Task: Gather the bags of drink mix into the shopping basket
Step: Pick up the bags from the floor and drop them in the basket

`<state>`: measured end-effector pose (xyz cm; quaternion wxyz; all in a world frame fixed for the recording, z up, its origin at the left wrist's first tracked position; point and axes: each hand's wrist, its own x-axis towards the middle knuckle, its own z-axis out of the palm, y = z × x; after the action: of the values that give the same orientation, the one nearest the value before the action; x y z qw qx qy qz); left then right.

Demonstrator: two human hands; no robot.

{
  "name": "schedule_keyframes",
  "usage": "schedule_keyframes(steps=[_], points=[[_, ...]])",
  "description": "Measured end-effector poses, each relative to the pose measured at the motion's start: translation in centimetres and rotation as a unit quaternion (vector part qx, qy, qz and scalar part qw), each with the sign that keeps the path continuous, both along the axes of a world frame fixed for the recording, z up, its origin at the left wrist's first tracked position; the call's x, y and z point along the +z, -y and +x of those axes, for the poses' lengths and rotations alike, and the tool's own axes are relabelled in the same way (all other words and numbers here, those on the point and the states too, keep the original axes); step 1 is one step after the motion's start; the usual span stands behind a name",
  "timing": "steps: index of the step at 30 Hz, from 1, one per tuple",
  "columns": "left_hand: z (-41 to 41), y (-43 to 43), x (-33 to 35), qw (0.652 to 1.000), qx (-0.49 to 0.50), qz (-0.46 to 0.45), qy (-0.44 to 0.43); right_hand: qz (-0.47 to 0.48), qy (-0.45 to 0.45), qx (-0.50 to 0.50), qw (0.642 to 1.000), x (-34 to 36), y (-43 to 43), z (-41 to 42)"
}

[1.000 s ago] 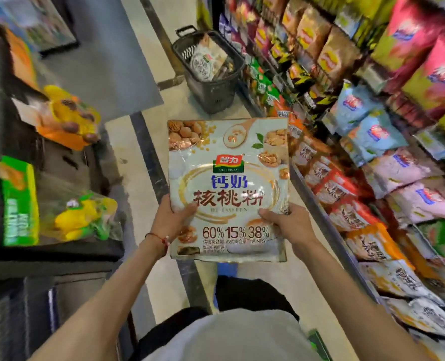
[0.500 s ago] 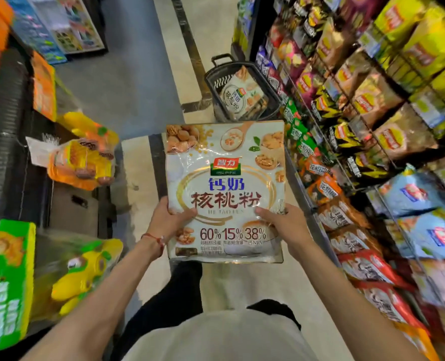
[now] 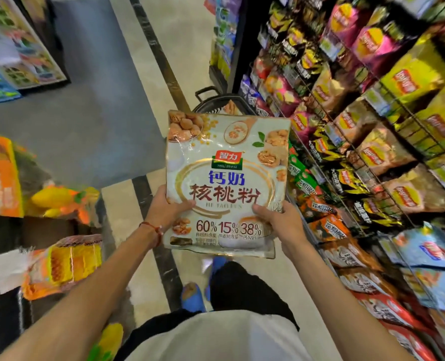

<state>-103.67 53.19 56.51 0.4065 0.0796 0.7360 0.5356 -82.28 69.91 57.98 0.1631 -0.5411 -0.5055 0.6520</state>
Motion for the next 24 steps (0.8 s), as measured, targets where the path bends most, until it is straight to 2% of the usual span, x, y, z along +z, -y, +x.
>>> schedule_keyframes(steps=[17,24], points=[[-23.0,-27.6,-1.6,0.994,-0.087,-0.055,-0.026,-0.037,0.011,-0.034,0.999,-4.4,-24.1,-20.1],[-29.9,-37.2,-4.4,0.981,-0.178,-0.070,-0.027,-0.046,0.030,-0.115,0.992,-5.7,-29.8,-25.4]])
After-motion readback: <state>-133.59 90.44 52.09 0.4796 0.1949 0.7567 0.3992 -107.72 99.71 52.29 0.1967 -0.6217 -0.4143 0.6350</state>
